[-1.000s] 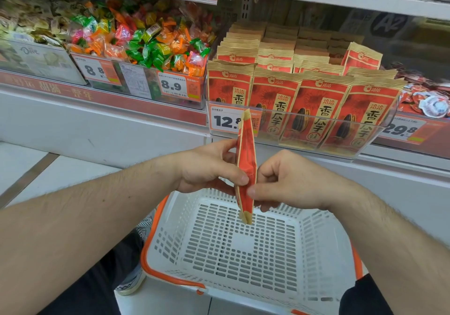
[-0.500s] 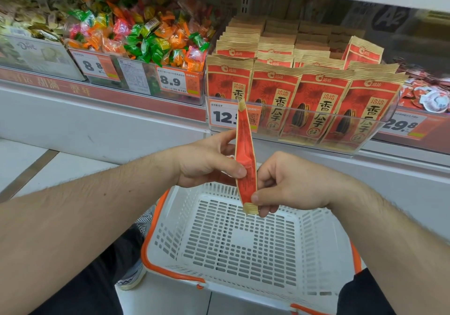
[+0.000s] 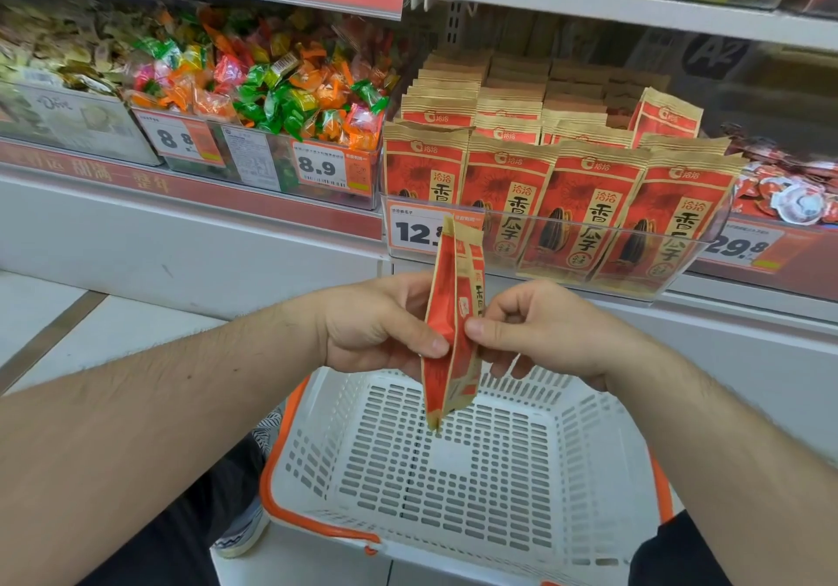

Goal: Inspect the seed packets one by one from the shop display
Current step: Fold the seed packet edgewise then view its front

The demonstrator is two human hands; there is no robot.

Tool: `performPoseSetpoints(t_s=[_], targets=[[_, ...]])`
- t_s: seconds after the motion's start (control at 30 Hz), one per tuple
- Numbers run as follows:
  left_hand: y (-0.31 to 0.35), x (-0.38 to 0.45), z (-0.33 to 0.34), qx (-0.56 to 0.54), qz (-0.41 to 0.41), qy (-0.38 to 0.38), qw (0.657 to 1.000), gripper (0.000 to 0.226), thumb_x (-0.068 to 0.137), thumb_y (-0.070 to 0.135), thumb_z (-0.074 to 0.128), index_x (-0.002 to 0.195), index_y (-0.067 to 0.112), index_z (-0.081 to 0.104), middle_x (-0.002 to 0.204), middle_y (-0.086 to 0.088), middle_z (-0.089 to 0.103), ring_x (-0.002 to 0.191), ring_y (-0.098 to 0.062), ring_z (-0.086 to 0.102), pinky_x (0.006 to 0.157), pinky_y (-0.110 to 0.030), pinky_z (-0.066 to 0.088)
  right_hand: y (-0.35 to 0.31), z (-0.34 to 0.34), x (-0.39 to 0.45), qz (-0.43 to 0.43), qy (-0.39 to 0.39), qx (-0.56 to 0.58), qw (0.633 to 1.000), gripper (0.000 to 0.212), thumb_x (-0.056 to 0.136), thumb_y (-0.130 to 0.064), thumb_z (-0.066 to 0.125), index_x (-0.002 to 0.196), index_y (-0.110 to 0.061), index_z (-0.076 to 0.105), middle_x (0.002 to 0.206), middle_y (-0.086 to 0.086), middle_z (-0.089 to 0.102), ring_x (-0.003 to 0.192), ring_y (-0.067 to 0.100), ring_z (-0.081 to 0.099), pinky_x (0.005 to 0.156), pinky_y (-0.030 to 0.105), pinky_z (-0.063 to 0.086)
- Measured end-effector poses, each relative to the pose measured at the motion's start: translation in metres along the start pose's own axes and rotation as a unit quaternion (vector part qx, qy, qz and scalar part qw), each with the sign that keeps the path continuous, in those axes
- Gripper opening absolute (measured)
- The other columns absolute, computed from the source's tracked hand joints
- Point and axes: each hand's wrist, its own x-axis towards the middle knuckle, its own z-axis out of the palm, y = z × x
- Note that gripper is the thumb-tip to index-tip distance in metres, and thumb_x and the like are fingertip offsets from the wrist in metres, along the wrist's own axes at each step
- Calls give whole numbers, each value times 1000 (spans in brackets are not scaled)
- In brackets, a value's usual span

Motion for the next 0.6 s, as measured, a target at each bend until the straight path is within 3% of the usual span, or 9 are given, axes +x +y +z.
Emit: performPoseSetpoints(t_s=[0.17, 0.27, 0.33, 0.4, 0.47, 0.6], targets=[[1, 1, 0, -46, -5, 10, 999, 49, 72, 0, 61, 121, 7, 61, 112, -17, 70, 95, -30, 71, 76, -43, 61, 4, 5, 5, 33, 84, -44, 995, 41, 76, -43, 80, 66, -13, 54, 68, 5, 69, 61, 13, 60, 54, 27, 46], [1, 7, 6, -27, -4, 89, 996, 37, 82, 8, 65, 119, 12, 65, 114, -14, 72, 98, -30, 71, 91, -53, 55, 4, 9, 8, 13, 132, -70, 989, 42, 74, -40, 83, 63, -16, 50, 64, 3, 69, 58, 15, 60, 59, 35, 51], [0, 8, 7, -13, -15, 127, 992, 32, 84, 8, 61, 115, 15, 66, 110, -10, 74, 96, -28, 71, 100, -56, 48, 2, 8, 10, -3, 184, -30, 983, 39, 78, -35, 81, 71, -17, 48, 74, 5, 69, 58, 17, 60, 57, 37, 50], [0, 7, 6, -5, -27, 108, 994, 35, 81, 3, 65, 114, 15, 67, 109, -9, 74, 97, -27, 71, 103, -56, 46, 1, 4, 11, -13, 208, 62, 976, 27, 86, -30, 74, 88, -13, 54, 83, 6, 69, 54, 12, 57, 49, 26, 45], [0, 6, 7, 5, -32, 84, 996, 38, 78, 9, 65, 115, 16, 67, 112, -9, 73, 100, -27, 70, 102, -55, 47, -1, 1, 8, -30, 196, 123, 972, 14, 93, -21, 66, 99, -9, 62, 78, 5, 69, 45, 8, 51, 43, 19, 39], [1, 9, 7, 20, 24, 149, 988, 32, 78, 26, 72, 109, 20, 70, 109, -9, 74, 99, -26, 70, 96, -52, 51, -1, 2, 6, -102, 205, 111, 967, 15, 94, -11, 64, 79, -11, 67, 60, 9, 61, 40, 10, 46, 43, 20, 39]])
